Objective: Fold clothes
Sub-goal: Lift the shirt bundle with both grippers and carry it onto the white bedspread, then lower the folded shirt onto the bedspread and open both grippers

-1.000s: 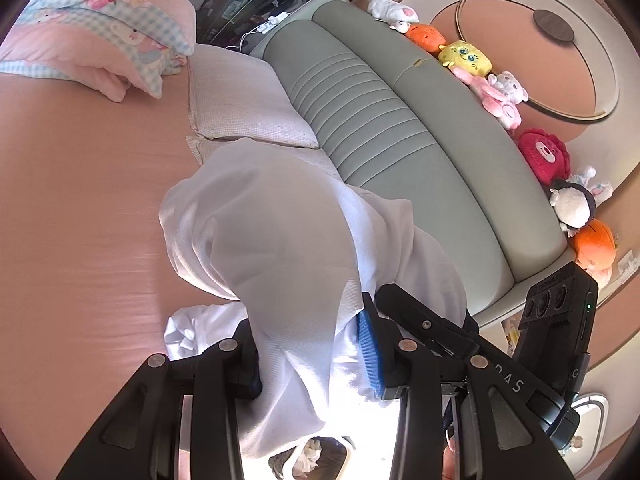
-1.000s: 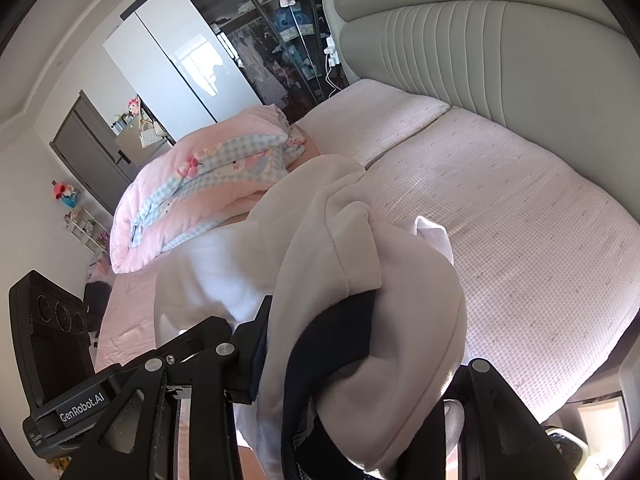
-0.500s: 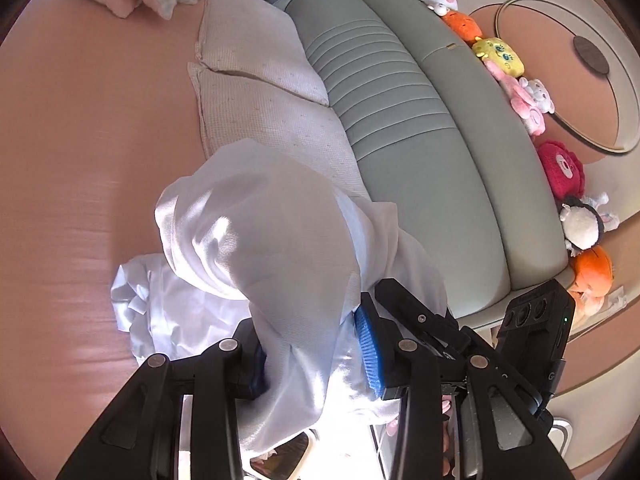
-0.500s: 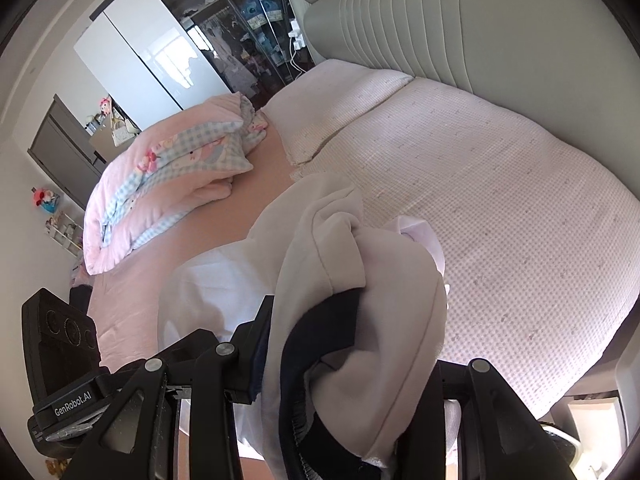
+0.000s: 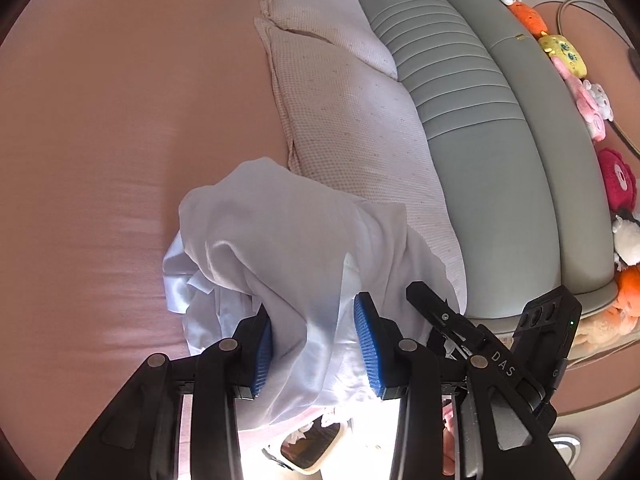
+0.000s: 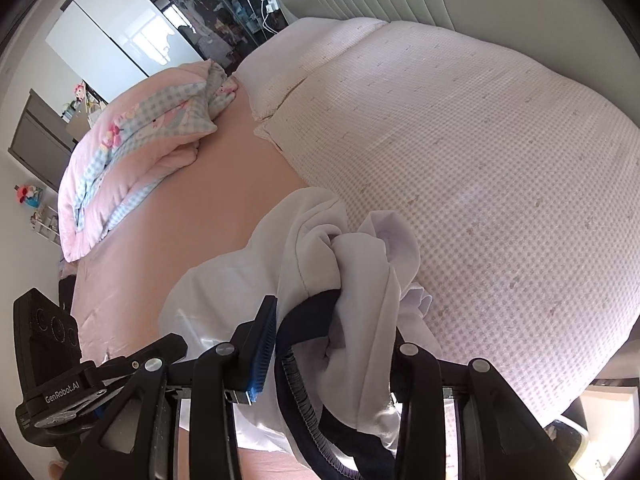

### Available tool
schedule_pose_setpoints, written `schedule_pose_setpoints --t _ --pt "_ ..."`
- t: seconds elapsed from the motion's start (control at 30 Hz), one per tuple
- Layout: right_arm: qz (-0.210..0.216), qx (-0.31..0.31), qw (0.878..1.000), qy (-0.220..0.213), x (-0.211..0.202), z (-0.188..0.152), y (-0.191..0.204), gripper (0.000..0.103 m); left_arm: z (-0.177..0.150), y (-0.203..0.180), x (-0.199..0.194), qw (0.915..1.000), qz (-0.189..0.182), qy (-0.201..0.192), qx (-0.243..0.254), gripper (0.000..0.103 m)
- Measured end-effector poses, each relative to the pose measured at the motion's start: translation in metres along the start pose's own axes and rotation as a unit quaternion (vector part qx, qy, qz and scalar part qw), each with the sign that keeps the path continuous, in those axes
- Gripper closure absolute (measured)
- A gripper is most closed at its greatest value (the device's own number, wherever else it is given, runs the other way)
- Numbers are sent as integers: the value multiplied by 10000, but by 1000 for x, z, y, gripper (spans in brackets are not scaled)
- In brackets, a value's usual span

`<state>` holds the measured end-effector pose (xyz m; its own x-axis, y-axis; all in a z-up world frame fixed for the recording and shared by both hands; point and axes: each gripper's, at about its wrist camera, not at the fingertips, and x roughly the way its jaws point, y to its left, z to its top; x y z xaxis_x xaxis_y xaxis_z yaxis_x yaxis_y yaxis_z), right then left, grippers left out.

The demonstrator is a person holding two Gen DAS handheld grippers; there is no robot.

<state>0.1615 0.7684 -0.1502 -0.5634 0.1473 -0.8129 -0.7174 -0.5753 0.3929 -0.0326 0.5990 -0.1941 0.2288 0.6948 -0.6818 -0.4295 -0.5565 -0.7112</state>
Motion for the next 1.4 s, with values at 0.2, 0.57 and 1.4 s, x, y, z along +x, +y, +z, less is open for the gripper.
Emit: schedule_pose_setpoints --t 0.2,0.57,1.4 --pt "-575 -295 9979 -45 5 1 -2 65 -4 5 6 9980 562 132 253 68" --pt "-987 -306 9946 140 35 5 -26 65 -19 28 24 9956 692 607 153 68" --pt "-1590 -939 9828 -99 -37 -42 35 25 -34 15 -64 9966 506 564 326 20"
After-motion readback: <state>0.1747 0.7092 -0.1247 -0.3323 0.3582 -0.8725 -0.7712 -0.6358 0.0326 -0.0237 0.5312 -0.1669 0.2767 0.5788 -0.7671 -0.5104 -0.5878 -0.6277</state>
